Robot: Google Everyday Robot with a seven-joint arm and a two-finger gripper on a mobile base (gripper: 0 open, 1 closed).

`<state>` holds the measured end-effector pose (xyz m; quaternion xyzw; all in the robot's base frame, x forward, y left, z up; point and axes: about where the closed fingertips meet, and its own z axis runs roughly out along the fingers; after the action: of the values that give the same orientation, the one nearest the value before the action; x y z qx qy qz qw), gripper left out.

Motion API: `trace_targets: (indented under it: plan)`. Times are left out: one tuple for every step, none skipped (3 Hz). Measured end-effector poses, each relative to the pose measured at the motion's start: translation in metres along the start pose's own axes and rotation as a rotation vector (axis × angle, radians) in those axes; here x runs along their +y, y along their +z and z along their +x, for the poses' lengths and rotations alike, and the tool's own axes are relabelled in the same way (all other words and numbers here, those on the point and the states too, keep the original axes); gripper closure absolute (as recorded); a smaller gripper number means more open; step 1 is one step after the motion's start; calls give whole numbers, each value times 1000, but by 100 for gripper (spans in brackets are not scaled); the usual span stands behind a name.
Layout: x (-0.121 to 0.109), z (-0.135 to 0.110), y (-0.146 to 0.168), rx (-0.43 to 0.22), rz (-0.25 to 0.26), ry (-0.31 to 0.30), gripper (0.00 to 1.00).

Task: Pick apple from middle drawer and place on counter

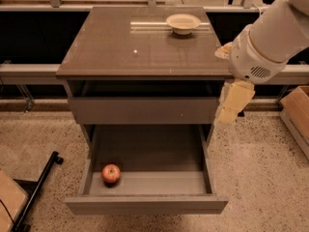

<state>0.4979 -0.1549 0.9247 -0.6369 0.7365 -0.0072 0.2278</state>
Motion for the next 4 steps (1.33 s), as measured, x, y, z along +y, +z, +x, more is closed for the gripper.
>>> trace_targets:
  plan:
    - [18,3,32,-16,-30,46,0]
    - [53,2,108,-99,-113,125,0]
    - [60,-17,184,-249,-155,178,0]
    - [40,-54,249,-411,-209,211,0]
